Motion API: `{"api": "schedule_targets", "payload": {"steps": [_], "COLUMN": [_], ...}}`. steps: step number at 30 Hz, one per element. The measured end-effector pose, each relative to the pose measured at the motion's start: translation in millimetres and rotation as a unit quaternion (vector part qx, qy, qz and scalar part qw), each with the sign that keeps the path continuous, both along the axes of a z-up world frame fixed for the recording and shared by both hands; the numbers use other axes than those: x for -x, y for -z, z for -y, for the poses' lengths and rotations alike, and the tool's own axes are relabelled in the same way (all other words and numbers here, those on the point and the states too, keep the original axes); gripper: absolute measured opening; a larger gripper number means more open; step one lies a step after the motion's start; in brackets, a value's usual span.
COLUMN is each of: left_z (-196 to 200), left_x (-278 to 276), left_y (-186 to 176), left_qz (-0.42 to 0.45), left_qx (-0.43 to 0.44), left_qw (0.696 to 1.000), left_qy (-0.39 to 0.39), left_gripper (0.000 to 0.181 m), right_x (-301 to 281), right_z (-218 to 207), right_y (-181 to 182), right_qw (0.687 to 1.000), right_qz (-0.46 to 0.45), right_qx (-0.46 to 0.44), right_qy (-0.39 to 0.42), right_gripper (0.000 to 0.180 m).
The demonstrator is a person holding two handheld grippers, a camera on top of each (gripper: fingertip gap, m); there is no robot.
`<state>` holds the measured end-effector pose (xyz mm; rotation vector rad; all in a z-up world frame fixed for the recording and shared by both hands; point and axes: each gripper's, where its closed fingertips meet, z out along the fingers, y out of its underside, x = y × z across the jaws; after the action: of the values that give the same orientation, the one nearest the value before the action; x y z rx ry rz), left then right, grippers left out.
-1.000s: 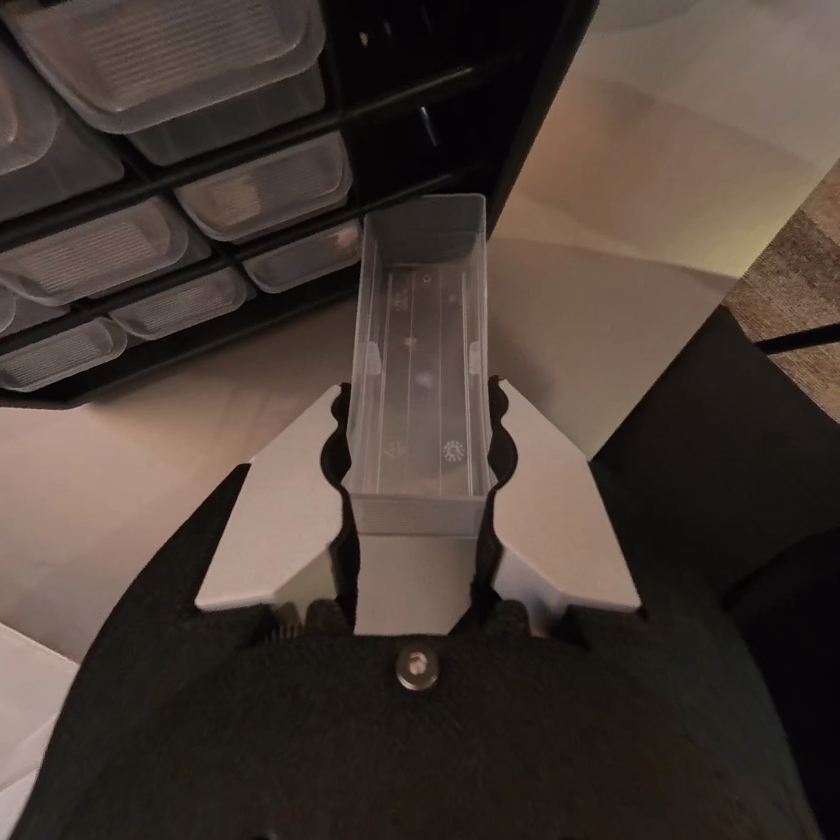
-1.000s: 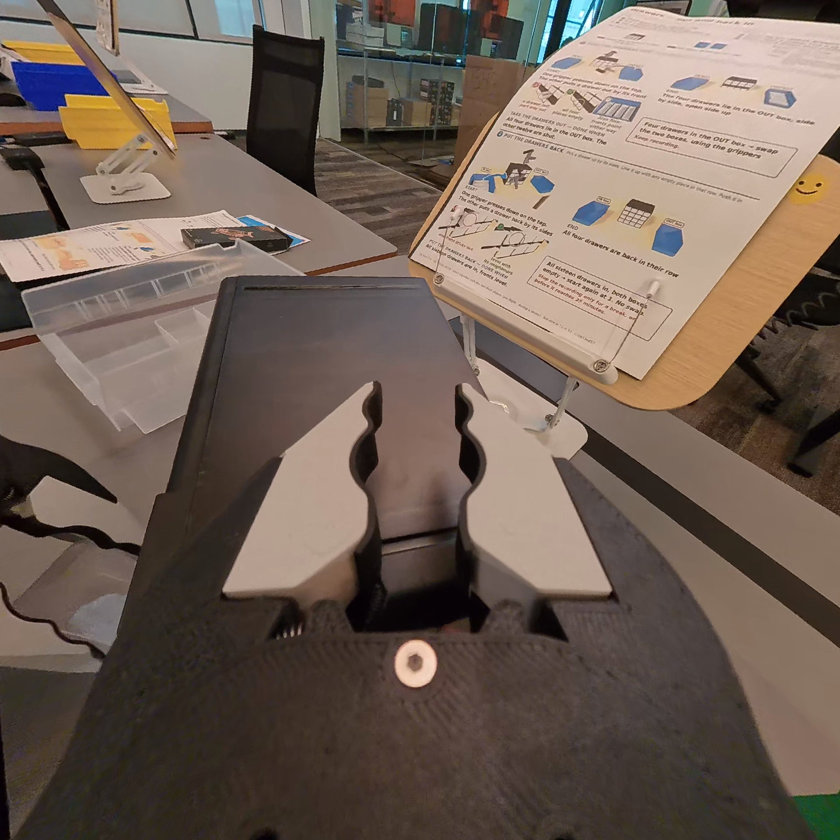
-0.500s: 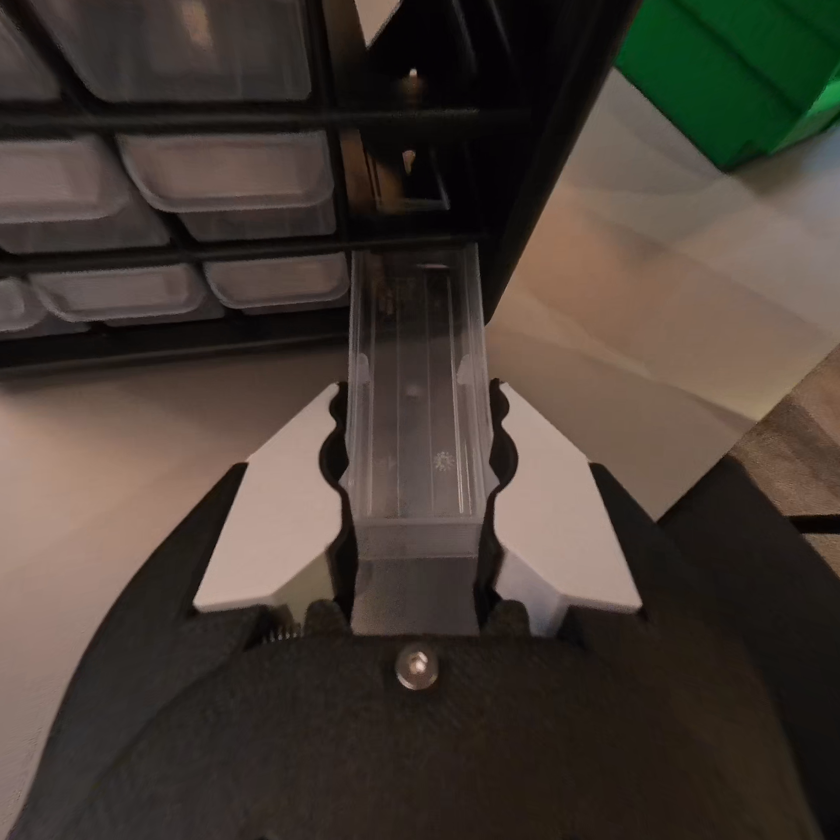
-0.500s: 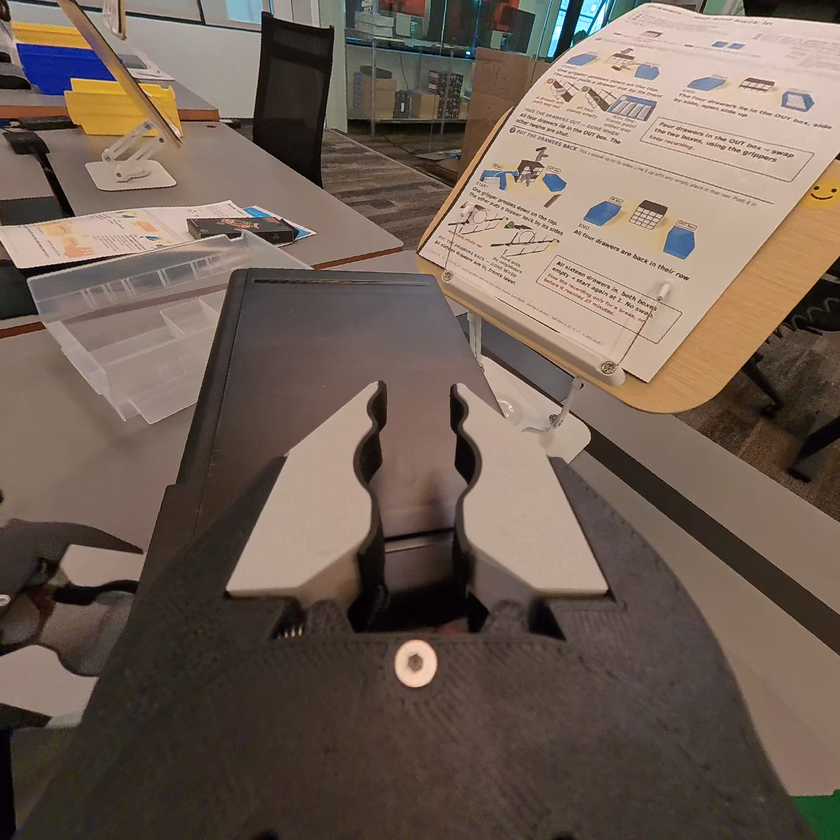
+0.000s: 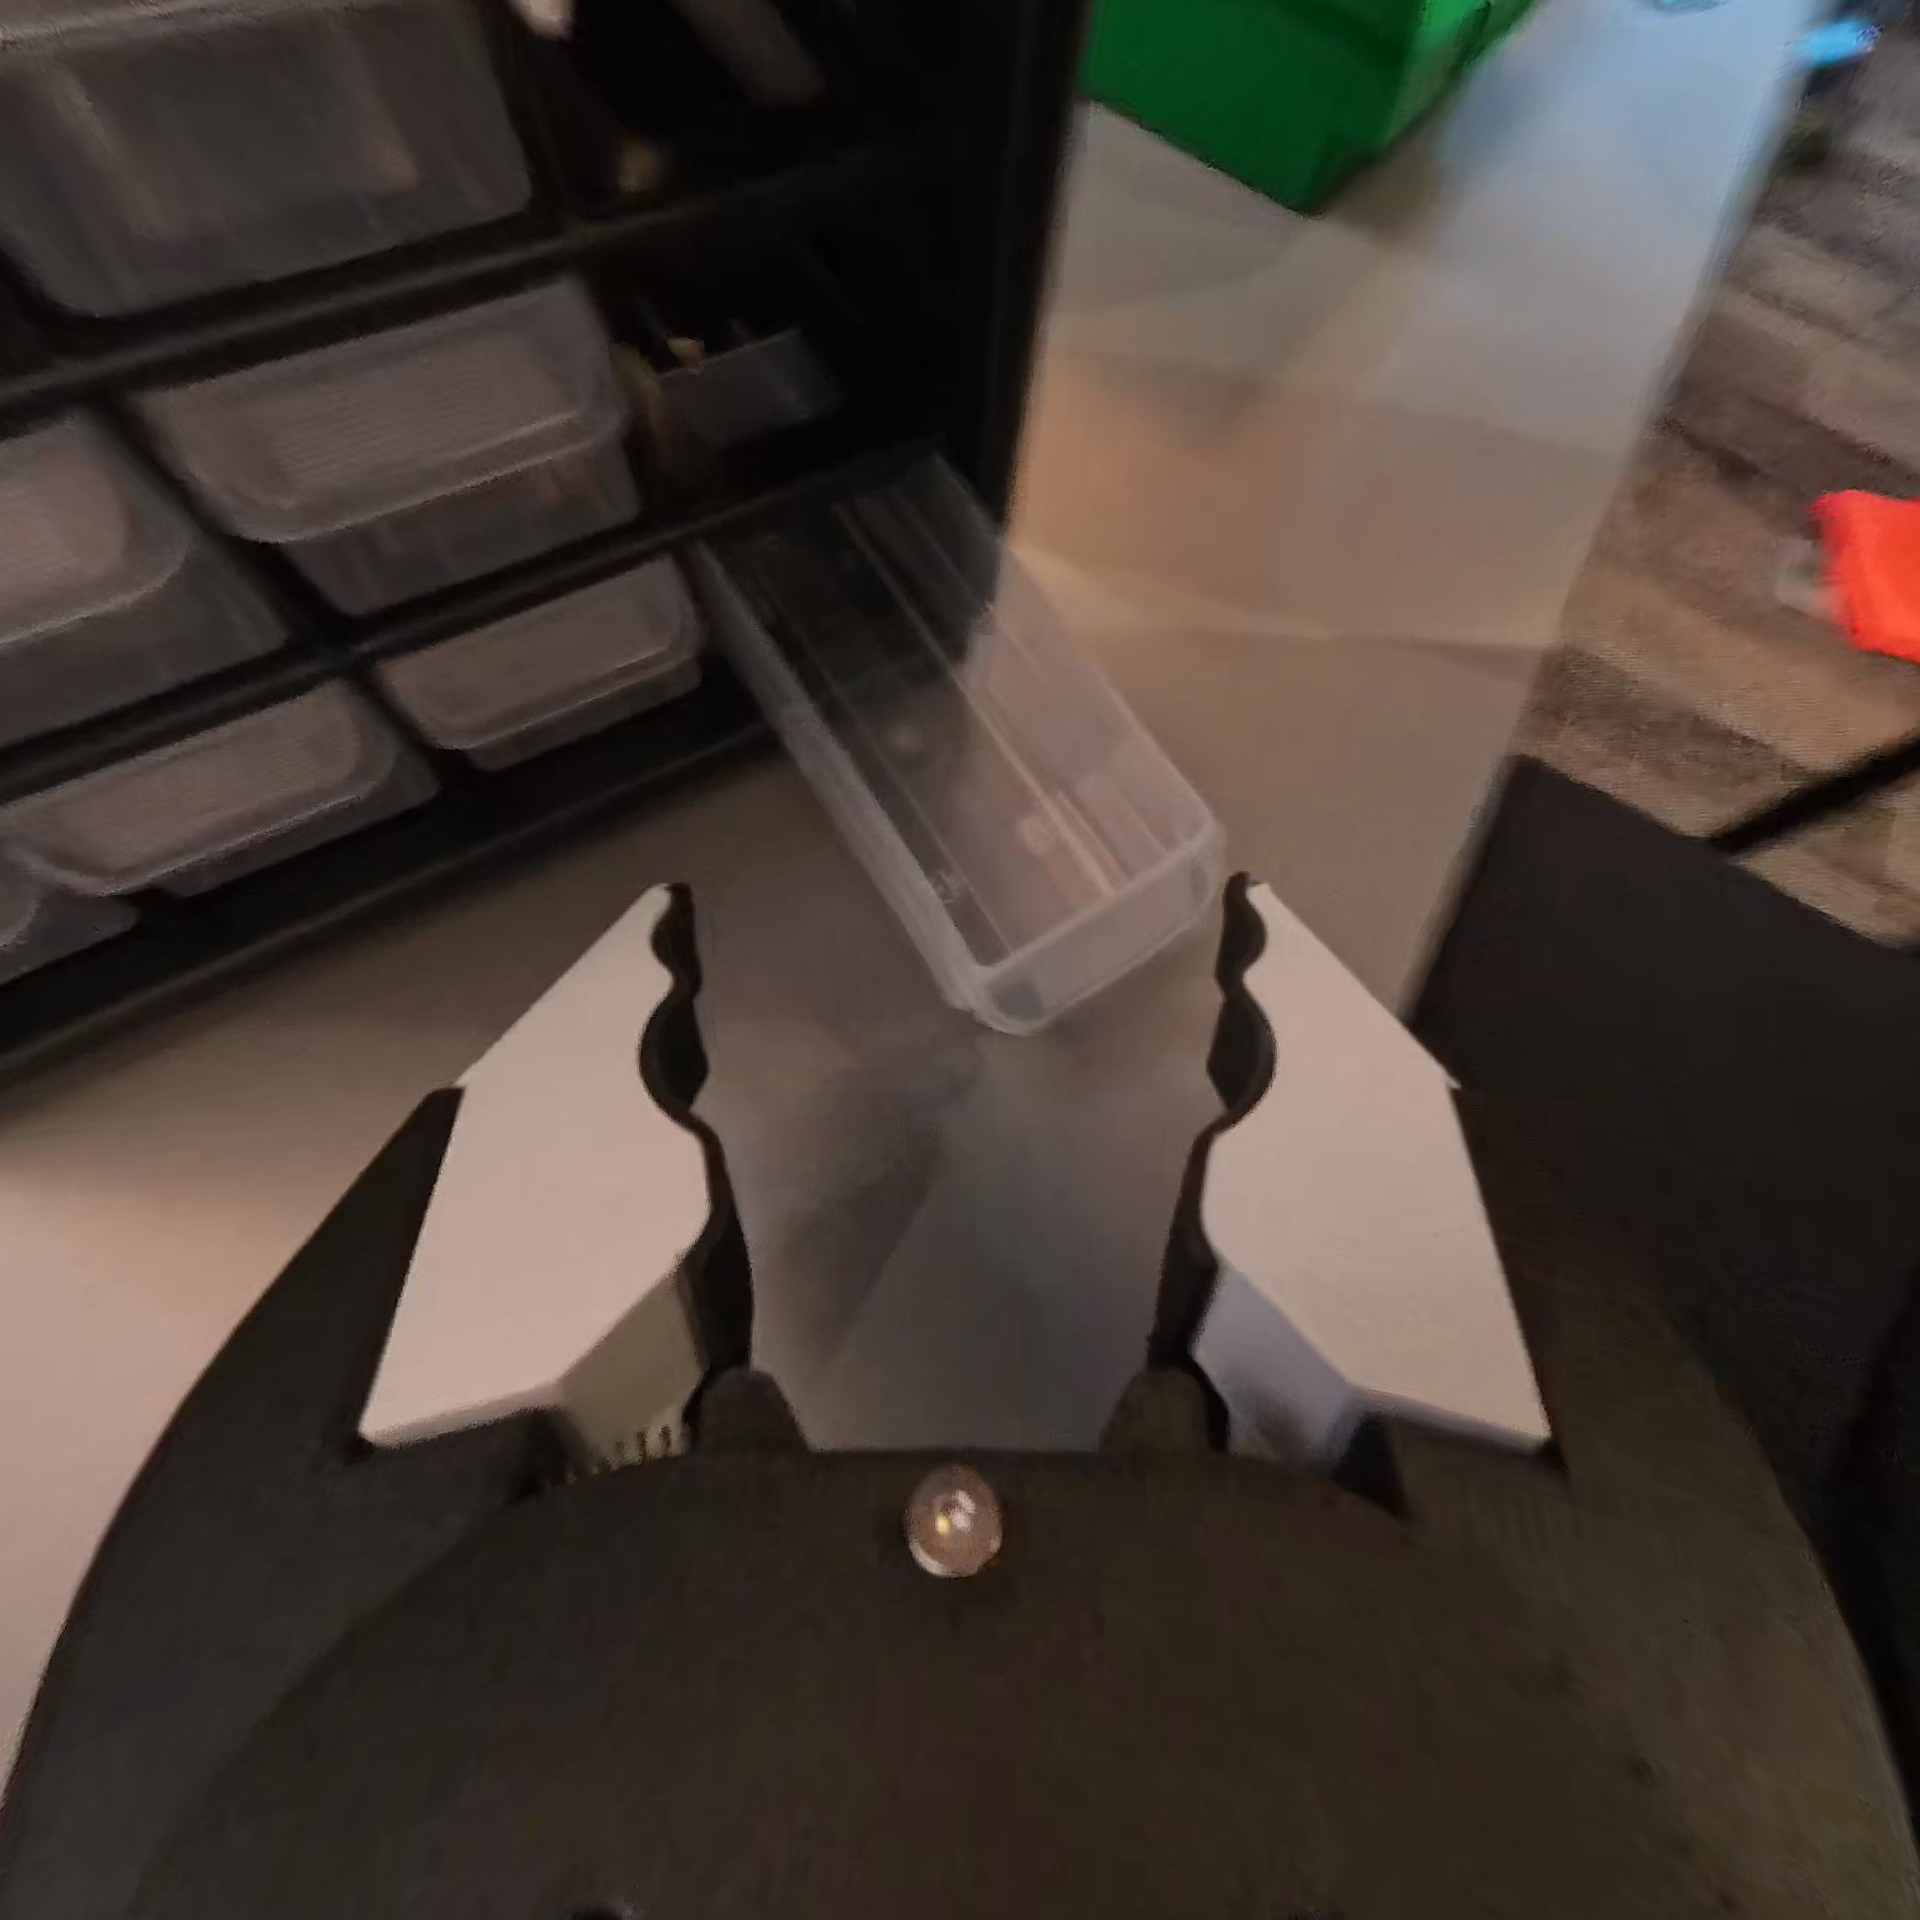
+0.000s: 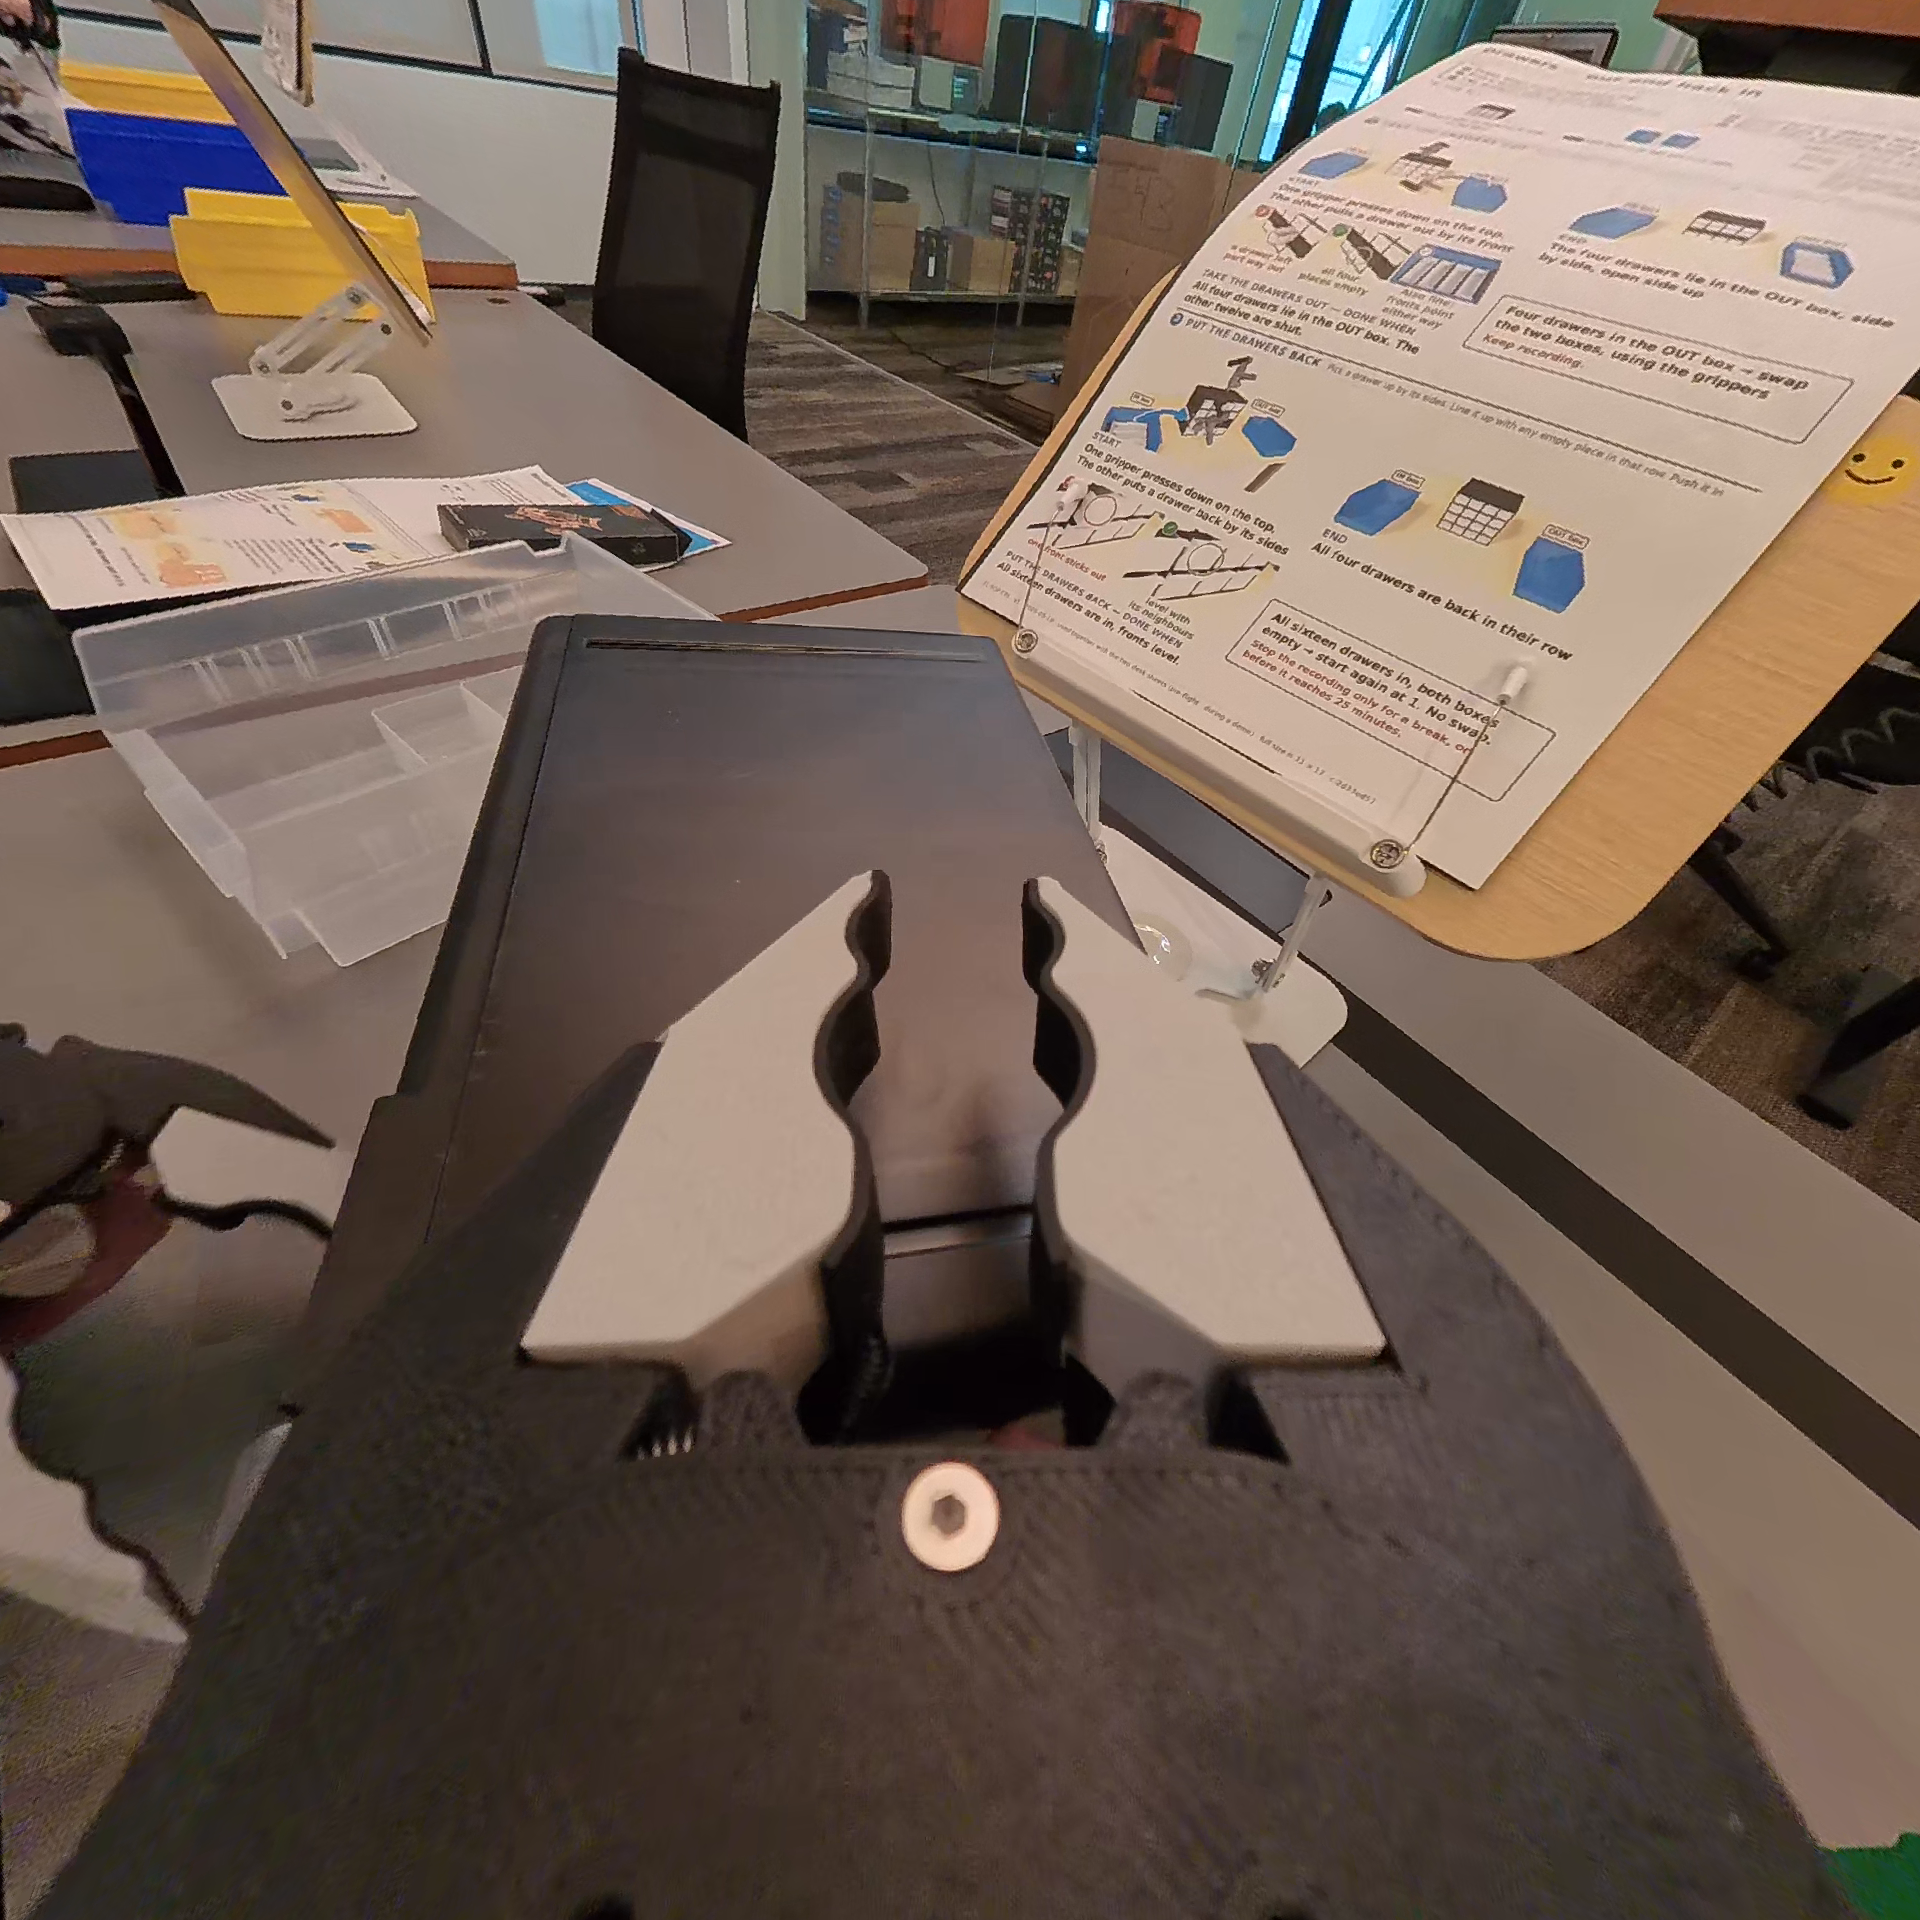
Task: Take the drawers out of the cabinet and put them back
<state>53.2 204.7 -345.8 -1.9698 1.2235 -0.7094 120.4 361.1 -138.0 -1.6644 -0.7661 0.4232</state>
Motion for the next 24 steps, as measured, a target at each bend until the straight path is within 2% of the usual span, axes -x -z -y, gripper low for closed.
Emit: {"api": "schedule_targets", "payload": {"steps": [4,6,8,10,13,14,15,20,24], "left_z": [-40,-59,-70,-81,-98,-105,-108,-103,-91], "left_x": [-7,-5,-5,-3,-2,-1,-2,9,55], "left_y": [-6,-11,-8,-4,-7,-8,-11,-17,-54], "left_qz": [-0.011,-0.017,-0.013,-0.001,0.007,0.010,0.018,0.032,0.036], "left_qx": [-0.055,-0.089,-0.076,-0.048,-0.085,-0.104,-0.114,-0.116,-0.164], "left_qw": [0.996,0.990,0.985,0.977,0.962,0.957,0.954,0.955,0.945], "left_qy": [-0.070,-0.112,-0.155,-0.207,-0.258,-0.272,-0.277,-0.271,-0.280], "left_gripper": [0.111,0.106,0.112,0.122,0.140,0.153,0.158,0.156,0.138], "right_x": [0,0,1,1,1,1,1,2,6], "right_z": [1,1,1,1,1,1,1,3,7], "right_y": [-1,-1,-1,-1,-1,-1,-1,-1,1], "right_qw": [1.000,1.000,1.000,1.000,1.000,1.000,1.000,1.000,0.999], "right_qz": [0.003,0.006,0.007,0.006,0.007,0.007,0.007,0.011,0.033], "right_qx": [-0.013,-0.013,-0.014,-0.014,-0.017,-0.018,-0.018,-0.019,-0.024], "right_qy": [-0.005,-0.005,-0.005,-0.006,-0.005,-0.005,-0.005,-0.008,-0.019], "right_gripper": [0.020,0.020,0.020,0.020,0.019,0.018,0.018,0.018,0.015]}}
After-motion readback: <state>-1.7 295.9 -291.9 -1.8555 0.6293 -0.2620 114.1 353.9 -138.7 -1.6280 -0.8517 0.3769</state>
